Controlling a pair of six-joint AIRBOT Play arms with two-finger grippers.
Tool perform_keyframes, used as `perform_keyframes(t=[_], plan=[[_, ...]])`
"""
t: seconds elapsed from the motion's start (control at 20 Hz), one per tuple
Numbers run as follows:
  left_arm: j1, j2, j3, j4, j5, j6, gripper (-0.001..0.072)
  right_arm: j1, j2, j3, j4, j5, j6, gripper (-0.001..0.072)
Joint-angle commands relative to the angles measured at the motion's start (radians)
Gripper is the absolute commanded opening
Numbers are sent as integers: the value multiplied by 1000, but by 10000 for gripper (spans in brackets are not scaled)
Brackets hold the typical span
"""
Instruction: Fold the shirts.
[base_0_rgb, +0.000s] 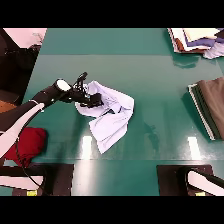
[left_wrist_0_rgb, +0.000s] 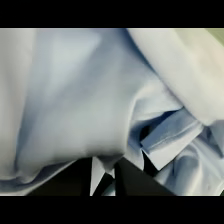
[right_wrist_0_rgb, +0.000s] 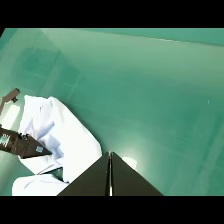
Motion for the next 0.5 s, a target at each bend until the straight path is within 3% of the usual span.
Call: perform_keyframes(t=[0.0, 0.05, 0.25, 0.45], plan=[[3, 0, 2, -1, 44, -20, 84, 1, 0, 0, 0, 14, 0, 13], [11, 5, 2, -1, 48, -13, 24, 1, 0, 0, 0, 15, 0, 13], [103, 117, 22, 6, 44, 74, 23, 2, 2, -17, -4, 61, 1, 13], [218, 283, 87, 17, 0, 216, 24, 50, 72, -323, -6, 10, 27, 13]])
